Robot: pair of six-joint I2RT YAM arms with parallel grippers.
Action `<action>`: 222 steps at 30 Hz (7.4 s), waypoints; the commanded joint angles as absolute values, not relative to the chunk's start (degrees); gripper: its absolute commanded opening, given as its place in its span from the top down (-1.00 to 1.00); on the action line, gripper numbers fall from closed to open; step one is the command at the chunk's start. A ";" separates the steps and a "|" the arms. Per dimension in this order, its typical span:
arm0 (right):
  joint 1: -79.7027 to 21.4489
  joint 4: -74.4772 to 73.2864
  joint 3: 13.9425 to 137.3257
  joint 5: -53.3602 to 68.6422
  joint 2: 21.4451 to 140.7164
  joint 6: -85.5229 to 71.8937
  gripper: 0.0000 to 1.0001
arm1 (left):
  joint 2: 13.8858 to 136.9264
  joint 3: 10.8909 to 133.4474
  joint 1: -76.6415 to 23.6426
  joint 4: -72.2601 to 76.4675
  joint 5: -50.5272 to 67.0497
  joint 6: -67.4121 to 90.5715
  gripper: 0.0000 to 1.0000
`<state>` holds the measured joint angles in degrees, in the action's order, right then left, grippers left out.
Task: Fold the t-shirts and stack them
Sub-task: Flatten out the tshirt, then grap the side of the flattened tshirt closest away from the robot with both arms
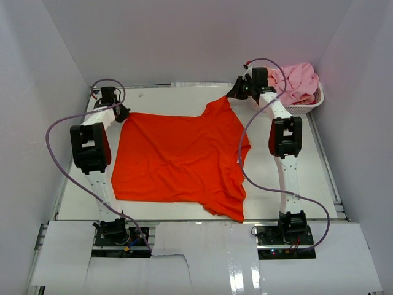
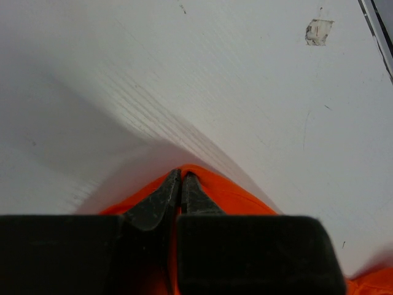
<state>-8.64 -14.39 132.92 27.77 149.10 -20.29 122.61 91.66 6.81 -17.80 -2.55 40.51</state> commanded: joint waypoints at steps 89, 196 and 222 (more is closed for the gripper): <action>-10.90 0.35 132.36 24.26 148.54 -14.06 0.83 | 125.42 103.01 9.23 -15.73 4.13 36.83 0.90; -22.77 -38.14 103.53 0.26 125.68 -7.12 -0.32 | 114.61 84.99 2.81 -29.88 11.08 29.36 -0.22; -19.43 -45.26 121.90 -0.71 140.00 -5.62 -0.43 | 122.60 86.57 2.81 -30.76 7.03 30.50 -0.25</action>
